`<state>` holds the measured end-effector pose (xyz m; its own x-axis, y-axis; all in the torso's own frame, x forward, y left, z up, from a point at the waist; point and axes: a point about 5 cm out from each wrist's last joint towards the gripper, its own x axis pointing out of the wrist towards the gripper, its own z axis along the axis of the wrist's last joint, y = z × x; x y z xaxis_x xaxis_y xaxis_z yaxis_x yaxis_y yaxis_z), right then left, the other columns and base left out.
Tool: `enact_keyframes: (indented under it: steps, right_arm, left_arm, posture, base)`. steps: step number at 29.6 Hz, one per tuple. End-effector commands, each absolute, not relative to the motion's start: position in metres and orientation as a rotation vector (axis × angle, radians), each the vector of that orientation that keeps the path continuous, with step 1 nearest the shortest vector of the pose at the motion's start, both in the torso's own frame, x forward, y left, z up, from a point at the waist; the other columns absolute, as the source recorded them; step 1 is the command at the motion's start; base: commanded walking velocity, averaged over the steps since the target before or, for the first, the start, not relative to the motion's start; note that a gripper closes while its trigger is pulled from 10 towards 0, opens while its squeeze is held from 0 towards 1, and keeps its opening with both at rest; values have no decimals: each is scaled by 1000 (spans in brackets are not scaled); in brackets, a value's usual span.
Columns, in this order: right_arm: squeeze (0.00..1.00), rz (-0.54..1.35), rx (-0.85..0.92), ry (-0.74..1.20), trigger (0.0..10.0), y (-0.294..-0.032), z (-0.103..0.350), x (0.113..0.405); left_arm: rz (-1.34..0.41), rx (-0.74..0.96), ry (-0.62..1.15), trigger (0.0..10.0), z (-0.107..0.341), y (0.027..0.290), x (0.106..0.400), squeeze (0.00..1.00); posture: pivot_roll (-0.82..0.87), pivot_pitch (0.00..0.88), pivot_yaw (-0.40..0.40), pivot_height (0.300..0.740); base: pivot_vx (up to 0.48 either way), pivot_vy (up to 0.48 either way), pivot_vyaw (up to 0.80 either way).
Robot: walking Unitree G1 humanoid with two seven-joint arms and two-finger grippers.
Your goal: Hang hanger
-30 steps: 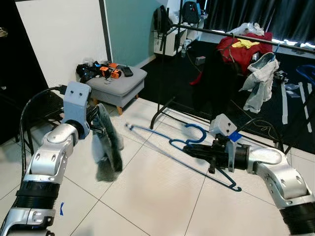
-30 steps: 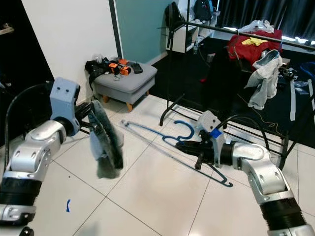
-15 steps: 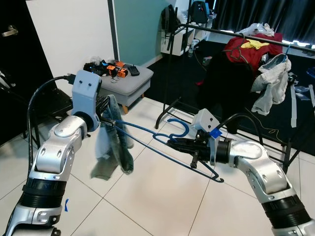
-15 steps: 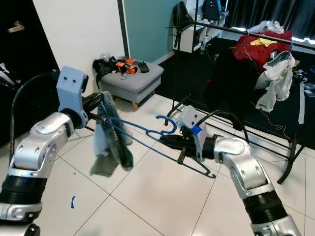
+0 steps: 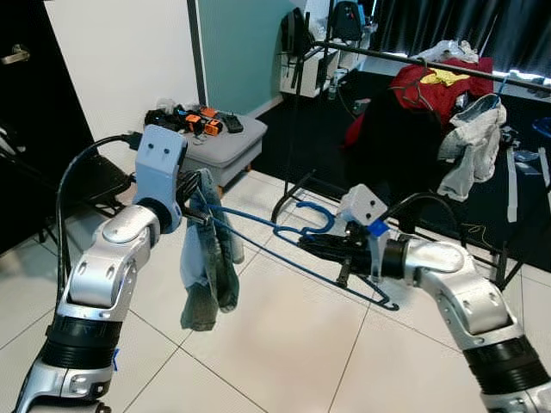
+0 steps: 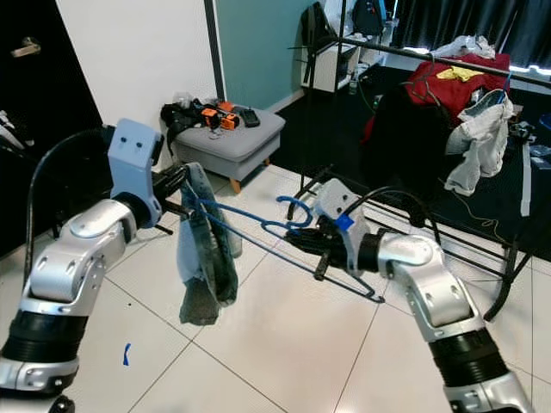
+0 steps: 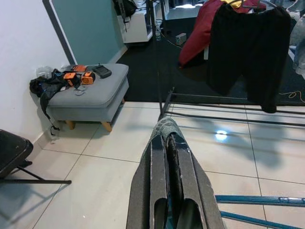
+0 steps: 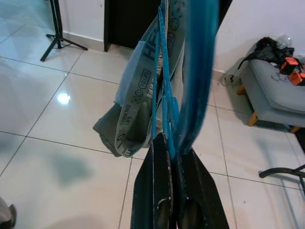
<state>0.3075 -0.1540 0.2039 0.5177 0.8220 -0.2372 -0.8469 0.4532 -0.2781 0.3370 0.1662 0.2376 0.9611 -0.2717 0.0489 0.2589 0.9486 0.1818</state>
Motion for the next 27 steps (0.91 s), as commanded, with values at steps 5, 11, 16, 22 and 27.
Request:
enact_keyframes:
  steps: [5,11,16,22,27]
  right_arm:
    - [0,1029,-406,67,10000,-157,212,307]
    - [0,1025,-451,117,10000,-168,211,307]
    - [0,1011,-474,130,10000,-173,211,308]
    - [0,973,-506,143,10000,-179,212,311]
    - [0,961,-503,135,10000,-181,216,312]
  left_arm:
    - [-286,181,-56,10000,235,160,335,0]
    - [-279,178,-49,10000,233,161,334,0]
    - [-277,175,-47,10000,233,162,334,0]
    - [-277,180,-41,10000,231,160,334,0]
    - [-276,195,-33,10000,229,159,333,0]
  posture:
    - [-129,10,1,740]
    - [-127,10,-1,740]
    - [-127,8,-2,740]
    - [-125,8,-2,740]
    - [-124,9,-3,740]
  base:
    - [0,0,0]
    - [0,0,0]
    - [0,0,0]
    - [0,0,0]
    - [0,0,0]
